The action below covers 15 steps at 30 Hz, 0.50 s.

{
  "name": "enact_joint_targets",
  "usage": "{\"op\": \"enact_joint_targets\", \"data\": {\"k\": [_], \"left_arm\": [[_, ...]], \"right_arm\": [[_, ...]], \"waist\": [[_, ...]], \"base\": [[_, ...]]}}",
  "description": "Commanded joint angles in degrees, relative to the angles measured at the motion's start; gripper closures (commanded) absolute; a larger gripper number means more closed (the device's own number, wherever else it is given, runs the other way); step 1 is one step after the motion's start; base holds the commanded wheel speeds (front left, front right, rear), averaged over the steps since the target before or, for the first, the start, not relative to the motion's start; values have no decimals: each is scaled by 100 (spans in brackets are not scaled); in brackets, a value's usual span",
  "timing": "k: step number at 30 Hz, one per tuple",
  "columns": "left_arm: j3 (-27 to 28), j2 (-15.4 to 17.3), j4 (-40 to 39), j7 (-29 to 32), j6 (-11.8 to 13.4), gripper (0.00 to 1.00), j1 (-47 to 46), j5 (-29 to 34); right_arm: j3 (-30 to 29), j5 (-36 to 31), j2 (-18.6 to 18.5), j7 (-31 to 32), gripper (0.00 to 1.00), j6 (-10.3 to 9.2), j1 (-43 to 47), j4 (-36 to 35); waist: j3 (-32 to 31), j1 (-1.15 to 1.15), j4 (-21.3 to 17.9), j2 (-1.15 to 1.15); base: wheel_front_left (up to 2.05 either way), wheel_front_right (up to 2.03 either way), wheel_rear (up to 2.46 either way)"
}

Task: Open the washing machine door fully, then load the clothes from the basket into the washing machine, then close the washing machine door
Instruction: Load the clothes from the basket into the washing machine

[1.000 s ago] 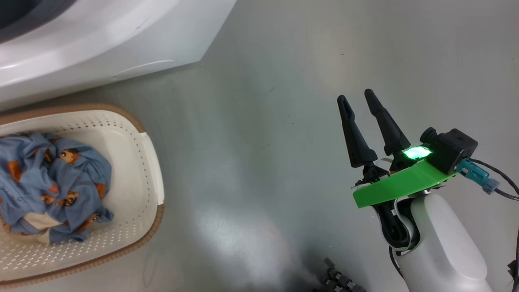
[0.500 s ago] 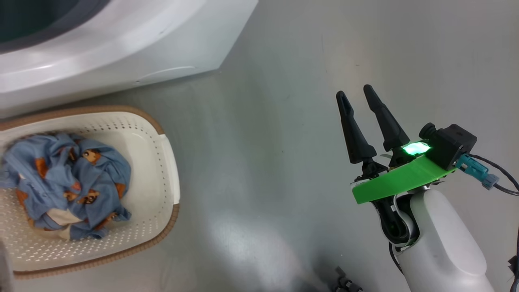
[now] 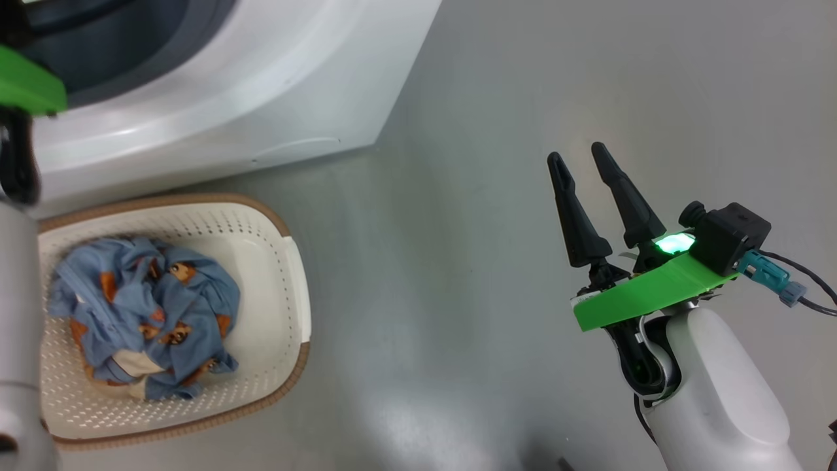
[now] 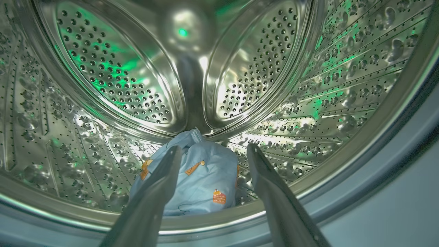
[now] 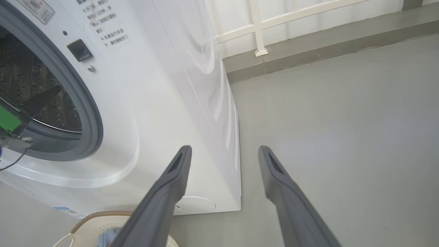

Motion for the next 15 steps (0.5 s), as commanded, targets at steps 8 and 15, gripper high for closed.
{"op": "enact_joint_targets", "data": {"k": [8,15], "left_arm": [[33,207,-754,-23,-18,0,1041,-218],[63,144,-1183,-23,-18,0,1676,-339]], "right_arm": [[72,-16,-100,-68,0,9,280,-20],[94,-11,-186,-68,0,9,379,44]], "waist": [[-545,0,206,0],[-852,0,347,0]], "base": [[0,0,0],[0,0,0]]}}
